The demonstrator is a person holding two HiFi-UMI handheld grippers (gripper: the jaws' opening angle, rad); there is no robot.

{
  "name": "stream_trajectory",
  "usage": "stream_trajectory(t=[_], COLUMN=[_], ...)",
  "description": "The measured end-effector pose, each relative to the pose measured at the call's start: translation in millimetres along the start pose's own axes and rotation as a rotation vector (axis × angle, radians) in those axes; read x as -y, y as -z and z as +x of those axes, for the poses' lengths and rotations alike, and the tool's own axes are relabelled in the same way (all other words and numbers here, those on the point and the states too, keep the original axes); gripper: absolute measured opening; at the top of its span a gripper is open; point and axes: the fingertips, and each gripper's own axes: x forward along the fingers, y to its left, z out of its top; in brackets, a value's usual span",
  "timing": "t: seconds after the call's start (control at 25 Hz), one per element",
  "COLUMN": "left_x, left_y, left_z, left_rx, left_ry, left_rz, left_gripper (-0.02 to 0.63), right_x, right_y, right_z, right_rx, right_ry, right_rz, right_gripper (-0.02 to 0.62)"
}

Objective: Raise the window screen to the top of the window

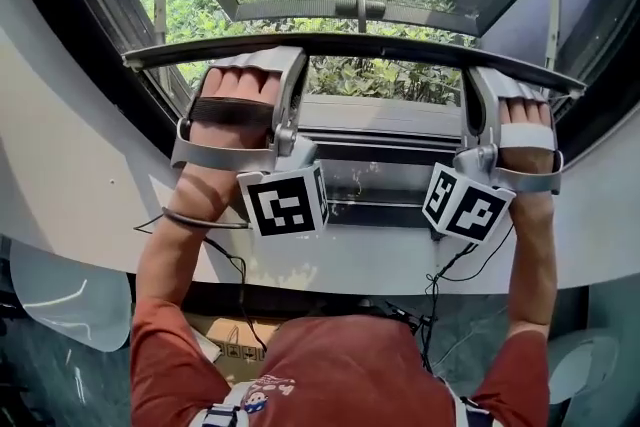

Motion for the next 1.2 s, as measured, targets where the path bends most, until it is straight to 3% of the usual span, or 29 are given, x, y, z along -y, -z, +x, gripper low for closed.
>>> stream_trajectory(t=[0.52, 0.88, 1.2], left_x=[-30, -104, -125], left_y=[-1, 1, 2], left_z=[0, 3, 7], left_rx=[-0.02, -0.031, -0.065], left_ry=[-0.123, -0.18, -0.204], left_rz=[0.056, 0.068, 0.127], left_gripper=[0.044, 0.046, 0.052], right_x=[21, 96, 116], right_y=[3, 7, 6], right_z=[3, 12, 19], right_rx=[-0.038, -0.038, -0.04], right_ry=[0.09, 0.154, 0.187], right_rz=[-0.058, -0.07, -0.085], right_gripper=[0.044, 0.046, 0.049])
